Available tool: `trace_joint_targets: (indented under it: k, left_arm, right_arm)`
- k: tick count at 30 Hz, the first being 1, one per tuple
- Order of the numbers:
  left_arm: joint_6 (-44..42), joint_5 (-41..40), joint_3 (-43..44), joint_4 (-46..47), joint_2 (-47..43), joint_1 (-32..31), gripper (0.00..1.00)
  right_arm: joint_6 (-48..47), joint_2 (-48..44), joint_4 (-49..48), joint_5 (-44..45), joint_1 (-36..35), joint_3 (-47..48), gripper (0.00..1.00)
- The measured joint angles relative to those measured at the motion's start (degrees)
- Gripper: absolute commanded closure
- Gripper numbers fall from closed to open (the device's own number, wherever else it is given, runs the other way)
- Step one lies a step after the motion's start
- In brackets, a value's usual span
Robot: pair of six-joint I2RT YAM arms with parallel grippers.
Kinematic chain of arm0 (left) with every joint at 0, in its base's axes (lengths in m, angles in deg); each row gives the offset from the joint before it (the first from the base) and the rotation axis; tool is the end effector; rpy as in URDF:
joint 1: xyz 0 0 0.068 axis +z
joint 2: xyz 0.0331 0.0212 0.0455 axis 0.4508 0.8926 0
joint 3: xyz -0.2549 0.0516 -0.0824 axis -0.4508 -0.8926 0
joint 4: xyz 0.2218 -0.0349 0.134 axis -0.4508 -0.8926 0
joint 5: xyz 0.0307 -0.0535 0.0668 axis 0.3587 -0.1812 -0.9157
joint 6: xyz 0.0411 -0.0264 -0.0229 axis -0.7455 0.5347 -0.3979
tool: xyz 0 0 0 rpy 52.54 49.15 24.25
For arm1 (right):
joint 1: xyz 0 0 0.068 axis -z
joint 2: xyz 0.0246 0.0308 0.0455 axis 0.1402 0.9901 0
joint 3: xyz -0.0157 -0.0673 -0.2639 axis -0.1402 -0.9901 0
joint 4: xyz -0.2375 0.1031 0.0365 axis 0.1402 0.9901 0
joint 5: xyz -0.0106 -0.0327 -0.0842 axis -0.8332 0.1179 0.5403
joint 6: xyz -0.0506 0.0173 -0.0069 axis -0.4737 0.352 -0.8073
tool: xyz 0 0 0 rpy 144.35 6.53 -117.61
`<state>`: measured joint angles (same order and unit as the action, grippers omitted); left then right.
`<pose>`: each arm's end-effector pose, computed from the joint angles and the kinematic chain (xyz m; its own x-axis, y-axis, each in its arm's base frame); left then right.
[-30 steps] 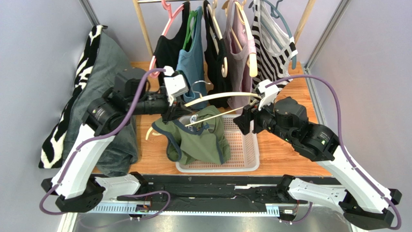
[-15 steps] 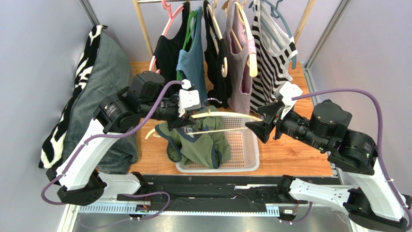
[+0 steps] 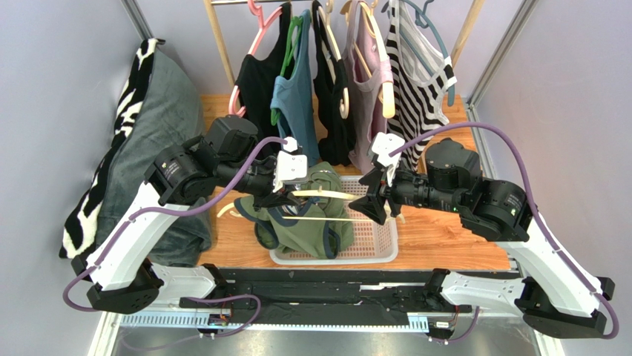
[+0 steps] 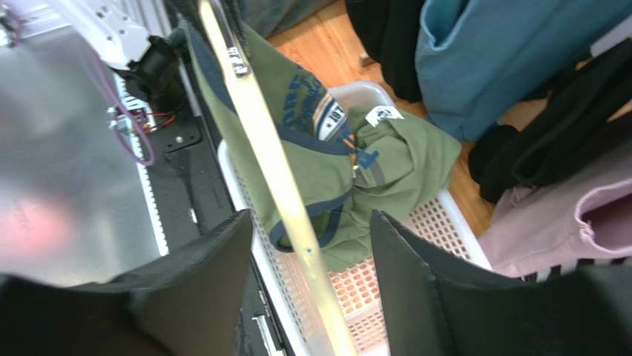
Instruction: Remove the tank top from the hanger
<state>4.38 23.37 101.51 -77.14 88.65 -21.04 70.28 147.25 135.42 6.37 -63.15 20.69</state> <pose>0.1133 -0.1530 0.4725 0.0107 0.5558 -0.8313 0.9988 0.0336 0.0353 0.0862 0.1344 0.4720 -0.1260 -0.3935 -0.9106 -0.9206 0.3883 -0.0404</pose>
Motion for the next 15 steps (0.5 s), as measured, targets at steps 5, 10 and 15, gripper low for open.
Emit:
trace_joint_targets:
  k: [5,10,15]
  left_arm:
    - [-0.3,0.1,0.6,-0.3,-0.1,-0.3,1.00]
    - [-0.6,1.1,2.5,-0.6,-0.2,-0.5,1.00]
    - [-0.6,1.6,3.4,-0.7,-0.5,-1.1,1.00]
  right_arm:
    - [0.2,-1.6,-0.5,-2.4,0.0,-1.7,0.46]
    - [0.2,-2.7,-0.6,-3.4,0.0,-5.2,0.50]
    - [0.8,-2.4,-0.9,-4.6,0.0,-6.0,0.85]
